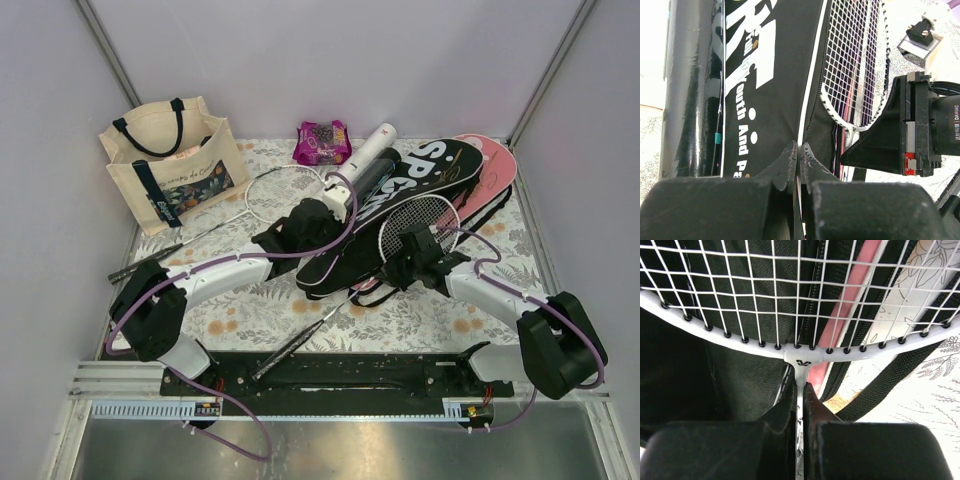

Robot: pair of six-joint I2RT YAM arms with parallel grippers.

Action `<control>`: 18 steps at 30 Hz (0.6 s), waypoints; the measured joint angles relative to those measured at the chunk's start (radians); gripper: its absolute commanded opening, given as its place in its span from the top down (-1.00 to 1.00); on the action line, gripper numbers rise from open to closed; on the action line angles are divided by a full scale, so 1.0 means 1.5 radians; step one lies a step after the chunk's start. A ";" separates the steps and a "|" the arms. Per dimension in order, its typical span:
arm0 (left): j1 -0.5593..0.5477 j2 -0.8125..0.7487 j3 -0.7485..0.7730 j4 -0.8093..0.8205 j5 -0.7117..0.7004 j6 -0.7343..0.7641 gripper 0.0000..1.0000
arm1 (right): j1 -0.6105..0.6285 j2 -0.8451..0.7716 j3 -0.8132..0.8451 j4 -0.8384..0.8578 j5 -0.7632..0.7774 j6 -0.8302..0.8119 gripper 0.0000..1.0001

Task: Pack up the badminton gear
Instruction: Place the racket in the racket bag.

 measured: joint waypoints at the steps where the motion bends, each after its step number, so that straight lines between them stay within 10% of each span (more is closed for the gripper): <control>1: 0.000 0.000 0.000 0.000 0.002 0.000 1.00 | 0.000 0.000 -0.001 -0.002 -0.001 -0.002 1.00; 18: -0.006 -0.011 -0.041 0.020 0.026 0.043 1.00 | -0.067 0.043 0.060 0.000 -0.058 -0.096 1.00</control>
